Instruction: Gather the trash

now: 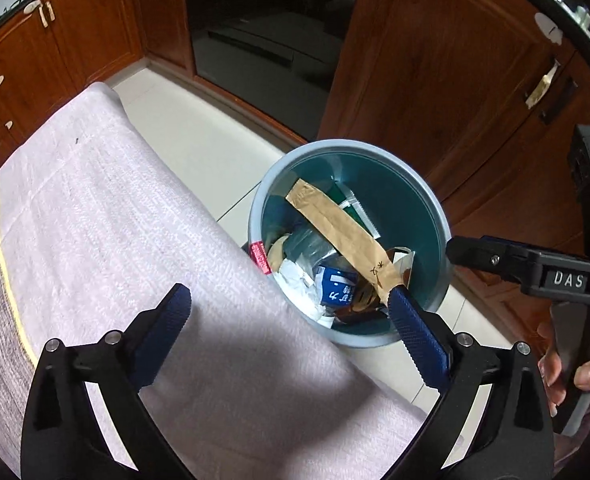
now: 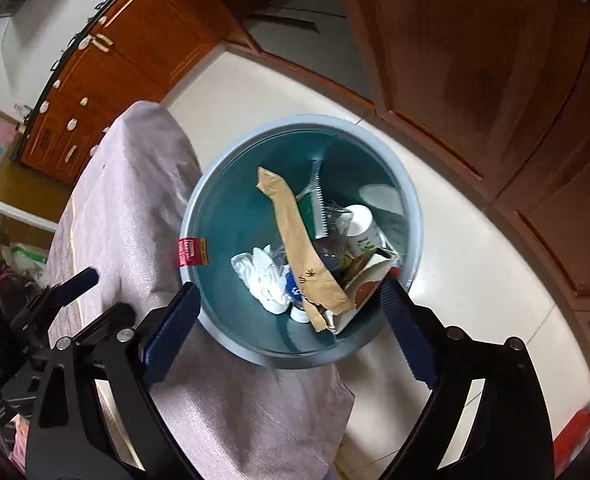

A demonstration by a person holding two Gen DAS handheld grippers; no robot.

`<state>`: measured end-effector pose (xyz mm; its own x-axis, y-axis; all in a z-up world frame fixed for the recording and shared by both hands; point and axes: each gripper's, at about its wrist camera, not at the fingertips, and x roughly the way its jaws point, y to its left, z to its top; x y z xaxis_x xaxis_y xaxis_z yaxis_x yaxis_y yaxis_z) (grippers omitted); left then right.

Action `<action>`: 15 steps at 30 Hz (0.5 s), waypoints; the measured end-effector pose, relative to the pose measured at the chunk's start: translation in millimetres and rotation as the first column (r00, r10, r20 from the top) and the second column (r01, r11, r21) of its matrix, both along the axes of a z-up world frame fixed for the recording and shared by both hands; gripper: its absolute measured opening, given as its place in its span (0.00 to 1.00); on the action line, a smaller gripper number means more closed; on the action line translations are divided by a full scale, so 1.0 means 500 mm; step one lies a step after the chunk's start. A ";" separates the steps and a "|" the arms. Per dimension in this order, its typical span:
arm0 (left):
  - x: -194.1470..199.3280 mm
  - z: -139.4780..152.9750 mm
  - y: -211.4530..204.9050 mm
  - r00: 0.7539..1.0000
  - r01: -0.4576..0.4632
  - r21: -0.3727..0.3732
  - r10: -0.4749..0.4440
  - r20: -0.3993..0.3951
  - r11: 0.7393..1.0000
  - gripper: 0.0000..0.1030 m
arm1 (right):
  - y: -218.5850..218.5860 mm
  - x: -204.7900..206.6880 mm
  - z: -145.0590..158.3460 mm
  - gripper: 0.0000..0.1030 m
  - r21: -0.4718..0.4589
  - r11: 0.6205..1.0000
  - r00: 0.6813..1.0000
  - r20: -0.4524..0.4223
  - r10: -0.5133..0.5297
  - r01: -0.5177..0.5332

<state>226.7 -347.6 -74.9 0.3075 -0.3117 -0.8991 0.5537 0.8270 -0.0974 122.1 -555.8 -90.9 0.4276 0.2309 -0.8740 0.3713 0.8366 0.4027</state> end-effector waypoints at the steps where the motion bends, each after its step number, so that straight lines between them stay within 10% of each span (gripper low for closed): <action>1: -0.006 0.007 0.008 1.000 -0.004 0.000 0.004 0.006 1.000 0.96 | 0.000 -0.003 0.003 0.88 -0.006 1.000 1.000 -0.001 0.001 -0.001; 15: -0.109 0.130 0.131 0.987 -0.078 -0.052 0.084 0.133 0.996 0.96 | 0.085 -0.081 0.119 0.93 -0.150 0.984 0.993 0.053 0.107 -0.098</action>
